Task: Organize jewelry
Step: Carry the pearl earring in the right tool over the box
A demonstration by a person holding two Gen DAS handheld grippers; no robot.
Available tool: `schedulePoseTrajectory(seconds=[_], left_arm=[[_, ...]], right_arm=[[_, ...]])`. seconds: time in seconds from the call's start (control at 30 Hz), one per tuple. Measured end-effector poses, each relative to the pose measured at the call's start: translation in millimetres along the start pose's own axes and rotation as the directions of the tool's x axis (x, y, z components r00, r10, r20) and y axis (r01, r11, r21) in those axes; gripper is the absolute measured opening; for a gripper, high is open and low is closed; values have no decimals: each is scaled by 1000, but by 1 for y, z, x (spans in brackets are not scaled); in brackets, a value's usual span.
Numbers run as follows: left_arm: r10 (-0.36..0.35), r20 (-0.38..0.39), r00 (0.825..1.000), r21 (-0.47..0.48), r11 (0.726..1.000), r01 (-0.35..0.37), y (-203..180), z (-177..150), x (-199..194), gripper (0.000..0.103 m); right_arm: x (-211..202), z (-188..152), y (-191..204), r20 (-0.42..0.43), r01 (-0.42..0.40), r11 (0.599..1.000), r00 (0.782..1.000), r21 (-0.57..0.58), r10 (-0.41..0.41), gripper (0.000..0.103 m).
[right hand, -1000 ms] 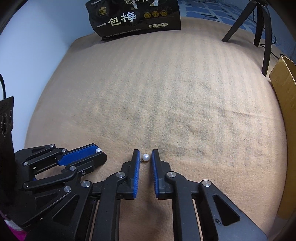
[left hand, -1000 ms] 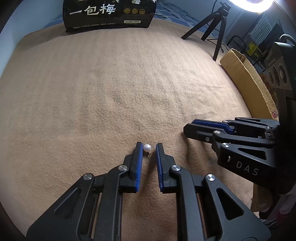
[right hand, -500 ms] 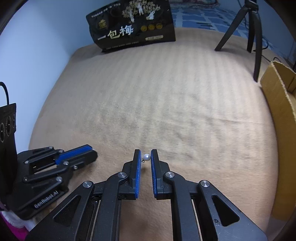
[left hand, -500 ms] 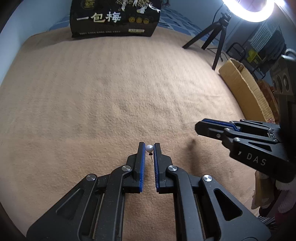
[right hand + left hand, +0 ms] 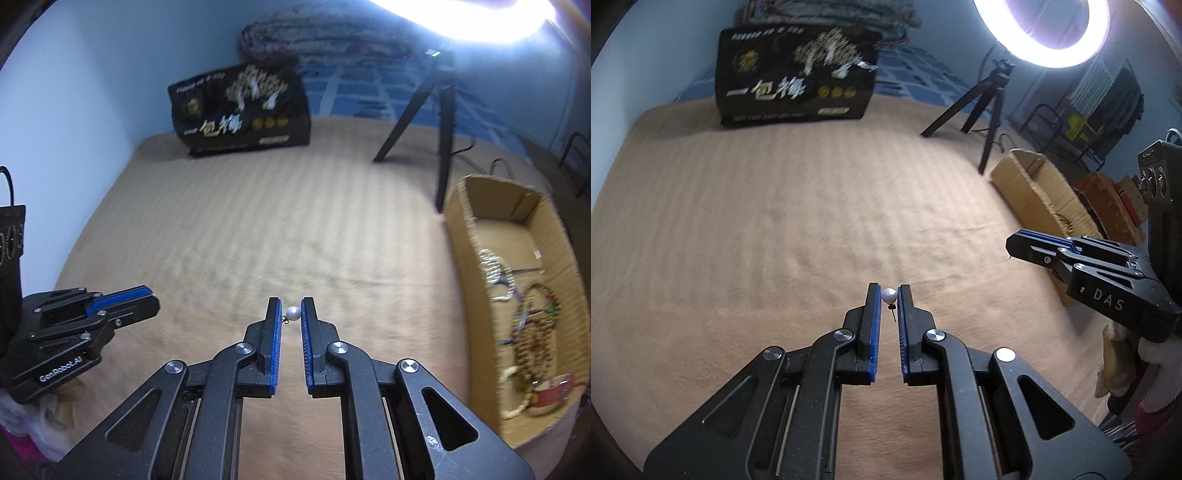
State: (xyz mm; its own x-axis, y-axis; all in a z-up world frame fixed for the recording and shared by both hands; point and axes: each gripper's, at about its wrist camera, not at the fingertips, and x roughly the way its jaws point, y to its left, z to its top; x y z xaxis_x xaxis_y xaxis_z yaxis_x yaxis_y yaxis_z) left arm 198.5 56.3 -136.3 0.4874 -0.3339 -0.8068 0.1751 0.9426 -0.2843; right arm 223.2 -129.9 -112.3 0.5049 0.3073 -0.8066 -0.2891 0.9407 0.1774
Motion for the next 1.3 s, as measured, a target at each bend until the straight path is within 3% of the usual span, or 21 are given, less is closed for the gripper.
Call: schedulePoseTrajectory(seconds=[0.47,0.9,1.3], left_arm=[[-64,88,994,91,994,56,-75,26,-12,7],[-140,98,985,174,977,122,-156,35,3,7],[-186,85,979,242,957,161,-221,38,28,7]], right_arm=[[-51,1,-76,91,99,991,990,85,-107,9],[-90,-12,-148,127,164,967,973,194,-191,9],[-94,-17,-189,113,182,951,970,252,-216,9]])
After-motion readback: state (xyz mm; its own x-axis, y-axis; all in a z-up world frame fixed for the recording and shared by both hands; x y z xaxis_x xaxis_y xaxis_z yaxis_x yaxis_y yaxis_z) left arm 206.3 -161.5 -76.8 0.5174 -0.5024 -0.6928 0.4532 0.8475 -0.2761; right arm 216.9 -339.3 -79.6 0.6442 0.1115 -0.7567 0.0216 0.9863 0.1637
